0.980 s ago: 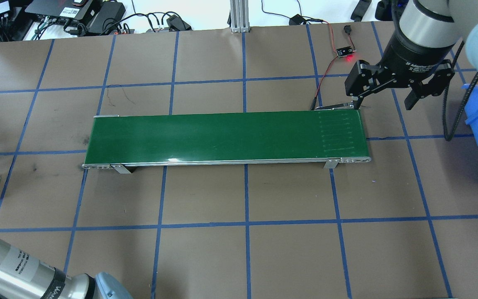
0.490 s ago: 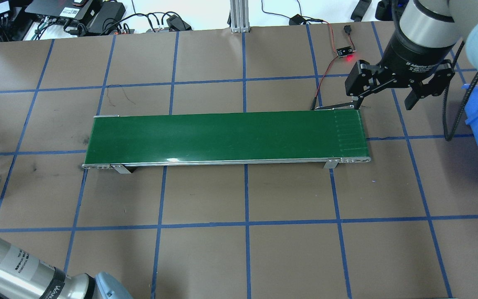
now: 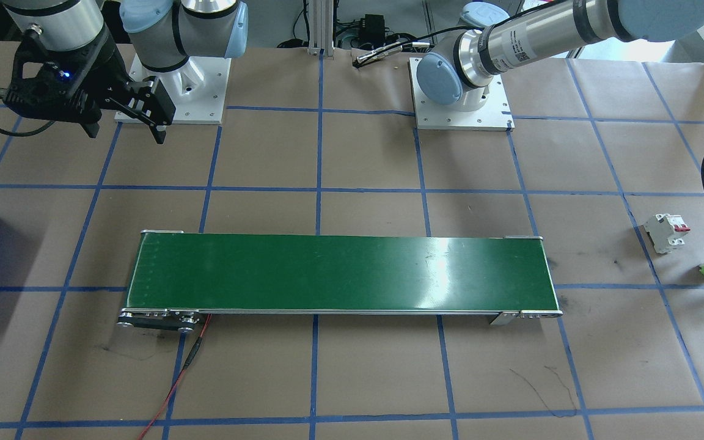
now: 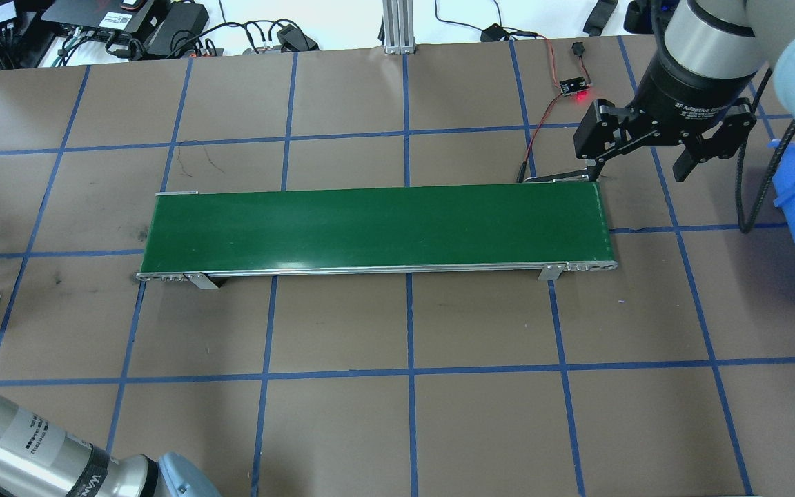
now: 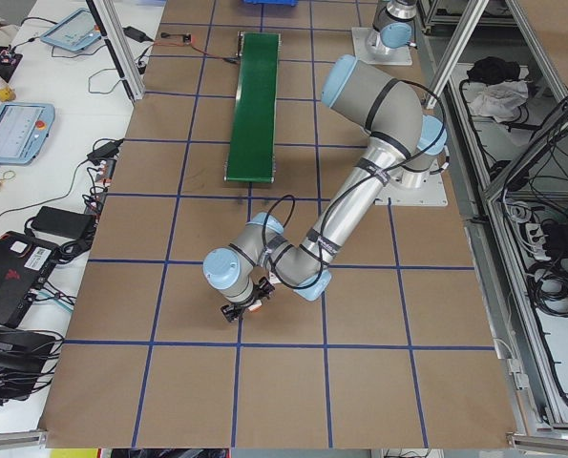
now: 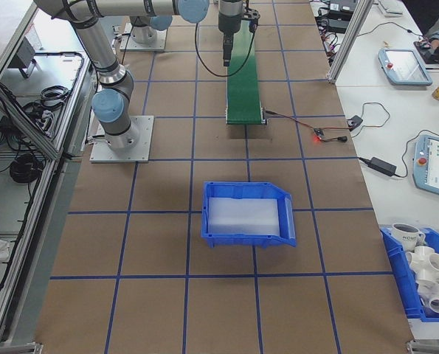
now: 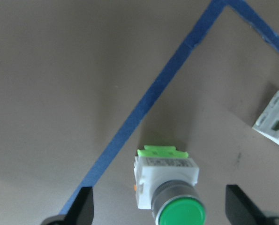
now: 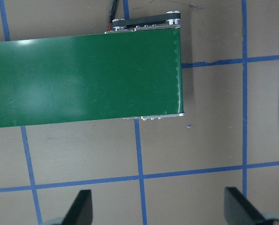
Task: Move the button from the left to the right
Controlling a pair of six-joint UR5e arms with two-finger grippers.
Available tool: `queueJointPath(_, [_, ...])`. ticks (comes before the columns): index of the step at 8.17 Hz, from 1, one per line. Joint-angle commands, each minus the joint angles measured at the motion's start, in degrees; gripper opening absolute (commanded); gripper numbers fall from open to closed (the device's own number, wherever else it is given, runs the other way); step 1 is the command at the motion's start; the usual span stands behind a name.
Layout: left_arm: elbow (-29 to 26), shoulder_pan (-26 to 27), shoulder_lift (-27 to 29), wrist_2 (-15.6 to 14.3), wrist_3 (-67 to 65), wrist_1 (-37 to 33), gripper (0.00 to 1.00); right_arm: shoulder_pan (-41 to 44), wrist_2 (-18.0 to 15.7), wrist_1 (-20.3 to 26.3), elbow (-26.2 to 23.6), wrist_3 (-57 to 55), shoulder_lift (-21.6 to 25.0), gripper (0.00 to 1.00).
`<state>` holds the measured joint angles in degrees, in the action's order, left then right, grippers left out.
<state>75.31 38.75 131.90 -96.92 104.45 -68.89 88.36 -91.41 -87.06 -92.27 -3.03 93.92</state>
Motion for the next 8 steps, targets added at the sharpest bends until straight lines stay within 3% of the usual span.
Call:
queueJointPath(1, [0.28,0.19,0.2,1.64,0.23,-0.11,0.98,0.06,0.09,-0.3,0.16,0.04,0.21,1.0])
queueJointPath(2, [0.37,0.19,0.37,1.73,0.23,-0.11,0.89,0.06,0.1,-0.74,0.16,0.3,0.21,1.0])
queueJointPath(4, [0.37,0.1,0.29,1.38,0.14,-0.02,0.63,0.15,1.49,-0.74,-0.02,1.45,0.04,1.0])
queueJointPath(5, [0.37,0.1,-0.15,1.29,0.14,-0.02,0.24,0.15,2.55,-0.74,-0.02,1.54,-0.14,1.0])
queueJointPath(6, [0.37,0.1,-0.59,1.38,-0.03,-0.02,0.0,0.15,2.56,-0.74,0.07,1.62,-0.14,1.0])
queueJointPath(8, [0.1,0.54,-2.86,1.47,-0.91,-0.37,0.0,0.15,2.56,-0.74,0.07,1.63,-0.05,1.0])
